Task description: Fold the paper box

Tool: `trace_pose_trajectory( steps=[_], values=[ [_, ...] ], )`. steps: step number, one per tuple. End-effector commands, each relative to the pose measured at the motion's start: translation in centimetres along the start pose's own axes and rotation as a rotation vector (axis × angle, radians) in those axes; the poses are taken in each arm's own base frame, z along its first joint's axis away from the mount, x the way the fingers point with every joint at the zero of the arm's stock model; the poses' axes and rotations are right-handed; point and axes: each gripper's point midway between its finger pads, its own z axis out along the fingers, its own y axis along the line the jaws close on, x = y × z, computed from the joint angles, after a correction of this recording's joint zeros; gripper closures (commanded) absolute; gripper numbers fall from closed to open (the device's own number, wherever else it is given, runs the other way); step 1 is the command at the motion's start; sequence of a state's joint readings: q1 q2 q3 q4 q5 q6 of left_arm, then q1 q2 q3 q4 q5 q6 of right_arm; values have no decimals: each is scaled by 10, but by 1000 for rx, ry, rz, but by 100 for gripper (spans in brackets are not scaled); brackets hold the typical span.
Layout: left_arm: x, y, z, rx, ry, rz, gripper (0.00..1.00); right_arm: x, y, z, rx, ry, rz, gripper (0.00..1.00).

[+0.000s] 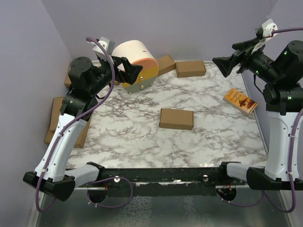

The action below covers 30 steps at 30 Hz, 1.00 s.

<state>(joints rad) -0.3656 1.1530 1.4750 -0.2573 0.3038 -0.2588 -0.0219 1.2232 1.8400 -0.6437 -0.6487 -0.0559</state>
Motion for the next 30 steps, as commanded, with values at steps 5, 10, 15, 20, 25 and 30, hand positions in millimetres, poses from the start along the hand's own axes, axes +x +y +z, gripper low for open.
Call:
trace_pose_trajectory(
  steps=[5,10,15,20,25,30],
  values=[
    [-13,-8,-14,25,-51,15,1,0,9,-2,-57,-13,-27,0],
    [-14,-8,-16,21,-55,18,1,0,5,-4,-23,-14,-28,0],
    [-14,-10,-16,30,-53,12,1,0,4,-5,-9,-15,-29,0],
    [-22,-11,-18,26,-72,23,1,-15,-6,-7,65,-51,28,0],
    [-49,-15,-19,23,-111,56,1,-54,-18,-12,143,-129,44,0],
    [-54,-14,-21,14,-126,65,1,-59,-18,-13,143,-136,41,0]
  ],
)
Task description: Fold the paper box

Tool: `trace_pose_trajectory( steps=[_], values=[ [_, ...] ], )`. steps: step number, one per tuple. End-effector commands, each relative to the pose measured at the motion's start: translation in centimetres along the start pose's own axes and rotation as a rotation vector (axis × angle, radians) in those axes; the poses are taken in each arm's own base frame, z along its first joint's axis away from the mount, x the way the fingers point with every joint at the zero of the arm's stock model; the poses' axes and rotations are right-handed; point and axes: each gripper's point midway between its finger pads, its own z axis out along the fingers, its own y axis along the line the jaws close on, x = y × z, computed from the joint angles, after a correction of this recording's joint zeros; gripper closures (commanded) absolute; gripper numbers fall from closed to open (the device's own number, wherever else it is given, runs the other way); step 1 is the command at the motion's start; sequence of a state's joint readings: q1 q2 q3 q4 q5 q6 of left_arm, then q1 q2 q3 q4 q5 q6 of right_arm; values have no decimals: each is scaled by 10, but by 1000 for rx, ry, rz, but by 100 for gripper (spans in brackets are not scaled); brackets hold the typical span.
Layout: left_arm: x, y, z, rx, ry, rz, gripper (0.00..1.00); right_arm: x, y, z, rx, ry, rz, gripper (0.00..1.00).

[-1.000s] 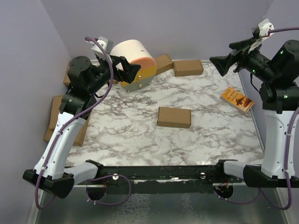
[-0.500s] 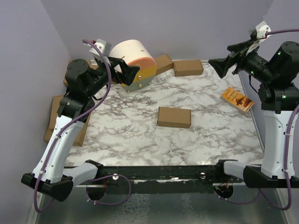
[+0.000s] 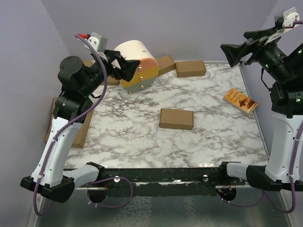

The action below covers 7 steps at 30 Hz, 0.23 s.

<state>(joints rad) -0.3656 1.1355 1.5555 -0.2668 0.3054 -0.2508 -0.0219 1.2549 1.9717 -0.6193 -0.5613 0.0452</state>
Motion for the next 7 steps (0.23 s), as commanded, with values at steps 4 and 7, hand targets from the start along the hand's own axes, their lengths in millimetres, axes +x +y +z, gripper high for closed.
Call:
trace_pose_trajectory(
  steps=[4,7],
  values=[
    [-9,1,-4,-7,-29,23,1,-4,-8,-4,56,-12,9,0],
    [-3,3,-4,-8,-23,20,1,-3,-11,-4,73,-11,8,0]
  ],
)
